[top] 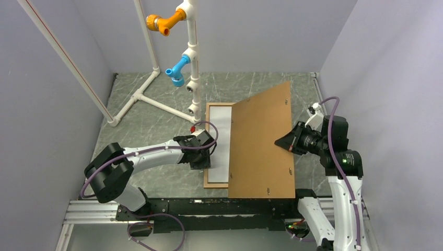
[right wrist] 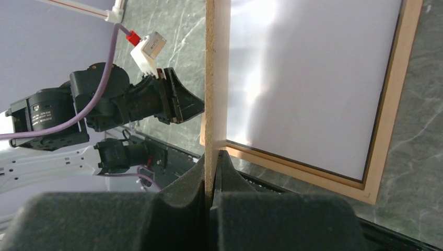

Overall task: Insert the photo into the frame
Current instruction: Place the photo frame item in the photo frame.

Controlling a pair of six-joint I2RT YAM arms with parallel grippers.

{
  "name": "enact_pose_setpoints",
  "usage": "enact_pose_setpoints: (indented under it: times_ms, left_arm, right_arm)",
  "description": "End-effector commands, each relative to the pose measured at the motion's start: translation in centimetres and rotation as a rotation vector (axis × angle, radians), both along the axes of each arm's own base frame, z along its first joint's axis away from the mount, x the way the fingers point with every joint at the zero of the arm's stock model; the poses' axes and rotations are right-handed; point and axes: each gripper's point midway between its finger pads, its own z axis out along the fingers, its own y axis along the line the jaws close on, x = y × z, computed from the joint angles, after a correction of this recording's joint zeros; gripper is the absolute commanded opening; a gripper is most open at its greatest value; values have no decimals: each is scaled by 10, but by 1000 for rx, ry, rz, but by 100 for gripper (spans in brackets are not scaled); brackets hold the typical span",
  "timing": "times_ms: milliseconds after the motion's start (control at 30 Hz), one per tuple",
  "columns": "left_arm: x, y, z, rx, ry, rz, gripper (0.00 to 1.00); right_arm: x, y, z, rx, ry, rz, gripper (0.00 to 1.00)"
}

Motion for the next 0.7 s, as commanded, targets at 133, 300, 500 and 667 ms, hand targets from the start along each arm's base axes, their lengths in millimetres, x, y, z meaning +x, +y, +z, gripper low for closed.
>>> enact_pose_setpoints:
  times_ms: [133, 300, 500, 667]
  left_arm:
    - [16, -11, 58, -112, -137, -67, 73]
    - [15, -15, 81, -266, -179, -73, 78]
    - [15, -3, 91, -402, -199, -43, 79]
    - [15, 10, 85, -471, -196, -10, 79]
  right_arm:
    - [21, 16, 39, 91, -121, 85, 0]
    - [36, 23, 41, 132, -122, 120, 0]
    - [56, 28, 41, 172, -118, 149, 0]
    - [69, 29, 34, 185, -101, 158, 0]
